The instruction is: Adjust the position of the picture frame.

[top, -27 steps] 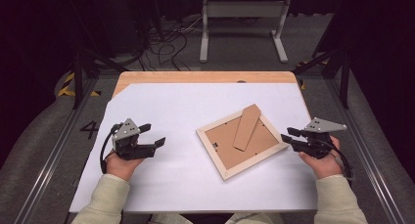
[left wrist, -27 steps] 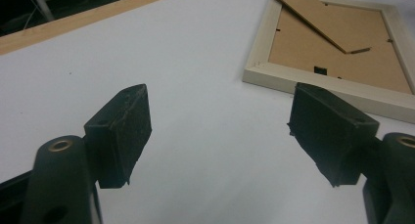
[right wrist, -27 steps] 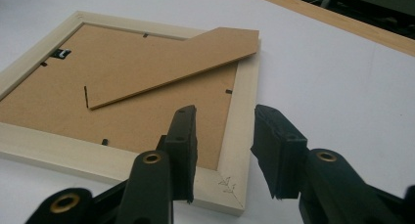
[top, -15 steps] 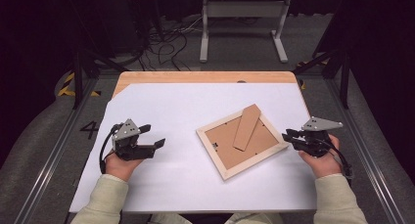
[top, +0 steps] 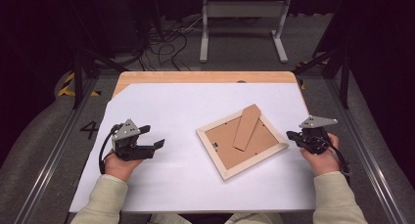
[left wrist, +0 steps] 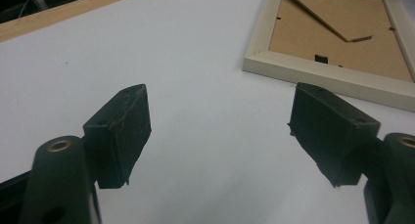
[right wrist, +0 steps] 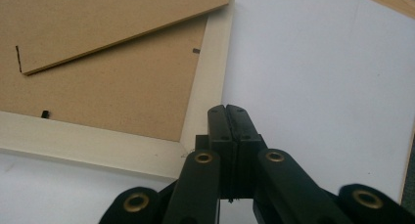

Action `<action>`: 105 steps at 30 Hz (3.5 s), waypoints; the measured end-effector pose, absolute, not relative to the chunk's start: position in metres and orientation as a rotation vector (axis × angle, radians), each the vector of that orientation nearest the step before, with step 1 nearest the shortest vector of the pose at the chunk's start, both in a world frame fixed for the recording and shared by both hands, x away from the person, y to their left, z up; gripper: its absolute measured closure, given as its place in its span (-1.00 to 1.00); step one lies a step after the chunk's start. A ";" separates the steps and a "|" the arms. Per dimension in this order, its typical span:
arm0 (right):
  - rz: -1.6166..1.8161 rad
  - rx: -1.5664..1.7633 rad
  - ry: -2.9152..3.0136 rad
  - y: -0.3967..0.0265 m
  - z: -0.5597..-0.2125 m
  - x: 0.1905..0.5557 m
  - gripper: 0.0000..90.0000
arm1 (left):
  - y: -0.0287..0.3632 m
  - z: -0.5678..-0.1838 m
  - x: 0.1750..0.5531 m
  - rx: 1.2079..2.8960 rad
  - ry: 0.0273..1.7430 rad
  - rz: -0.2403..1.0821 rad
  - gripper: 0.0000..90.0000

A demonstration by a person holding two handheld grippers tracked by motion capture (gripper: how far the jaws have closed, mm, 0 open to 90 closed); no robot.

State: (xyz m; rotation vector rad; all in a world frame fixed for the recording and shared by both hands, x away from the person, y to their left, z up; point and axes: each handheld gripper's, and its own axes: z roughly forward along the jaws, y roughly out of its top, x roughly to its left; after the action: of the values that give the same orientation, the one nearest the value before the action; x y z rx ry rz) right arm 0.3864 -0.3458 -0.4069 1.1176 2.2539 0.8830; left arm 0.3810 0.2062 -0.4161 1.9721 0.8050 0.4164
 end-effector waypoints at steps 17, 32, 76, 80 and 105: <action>0.830 1.222 2.292 -0.349 -0.427 0.398 1.00 | 0.203 -0.418 0.383 1.993 0.807 0.382 -0.48; 0.814 1.269 2.393 -0.349 -0.433 0.396 1.00 | 0.202 -0.420 0.385 2.011 0.822 0.377 -0.49; 0.744 0.754 2.844 -0.259 -0.427 0.355 1.00 | 0.184 -0.414 0.386 2.097 0.736 0.240 0.06; 0.765 0.777 2.809 -0.265 -0.423 0.355 1.00 | 0.176 -0.409 0.380 2.162 0.624 0.216 0.49; 0.790 0.867 2.720 -0.279 -0.419 0.360 1.00 | 0.135 -0.432 0.372 2.498 0.304 -0.141 0.99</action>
State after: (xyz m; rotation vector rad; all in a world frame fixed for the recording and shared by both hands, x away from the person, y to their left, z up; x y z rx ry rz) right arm 0.3598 -0.2794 -0.4191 0.8665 2.7200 0.7904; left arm 0.3723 0.1351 -0.4317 2.4982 0.3042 -0.1407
